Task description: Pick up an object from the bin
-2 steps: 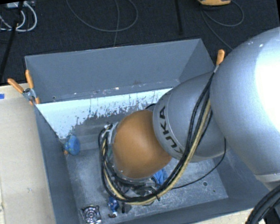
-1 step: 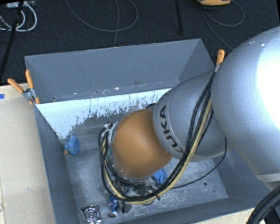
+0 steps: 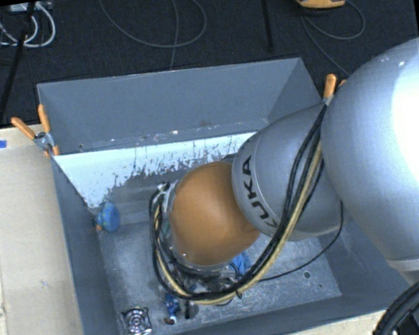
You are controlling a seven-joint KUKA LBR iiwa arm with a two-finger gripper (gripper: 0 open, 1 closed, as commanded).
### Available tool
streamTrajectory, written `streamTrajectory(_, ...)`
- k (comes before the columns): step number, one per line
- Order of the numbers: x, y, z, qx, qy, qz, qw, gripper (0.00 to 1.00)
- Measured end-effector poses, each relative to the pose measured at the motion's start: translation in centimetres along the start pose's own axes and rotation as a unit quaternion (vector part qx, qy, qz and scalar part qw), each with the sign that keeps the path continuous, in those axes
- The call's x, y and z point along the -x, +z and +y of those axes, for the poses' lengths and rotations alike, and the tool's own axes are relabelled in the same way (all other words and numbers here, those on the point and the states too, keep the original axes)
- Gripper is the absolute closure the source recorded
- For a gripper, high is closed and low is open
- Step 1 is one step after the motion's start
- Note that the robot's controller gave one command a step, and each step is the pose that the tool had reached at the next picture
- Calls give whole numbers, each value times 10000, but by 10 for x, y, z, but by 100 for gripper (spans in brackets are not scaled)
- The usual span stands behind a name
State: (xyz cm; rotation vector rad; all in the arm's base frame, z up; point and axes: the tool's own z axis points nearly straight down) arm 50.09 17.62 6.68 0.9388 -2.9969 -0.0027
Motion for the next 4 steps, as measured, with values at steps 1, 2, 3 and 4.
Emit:
streamTrajectory(1, -3, -21, 1, 11, 0, 41, 10000, 100)
streamTrajectory(2, -1, -42, 0, -1, 4, 10, 10000, 100)
streamTrajectory(3, 0, -55, 0, -9, 10, -15, 10000, 100)
streamTrajectory(4, 0, -63, 1, -10, 16, -16, 10000, 100)
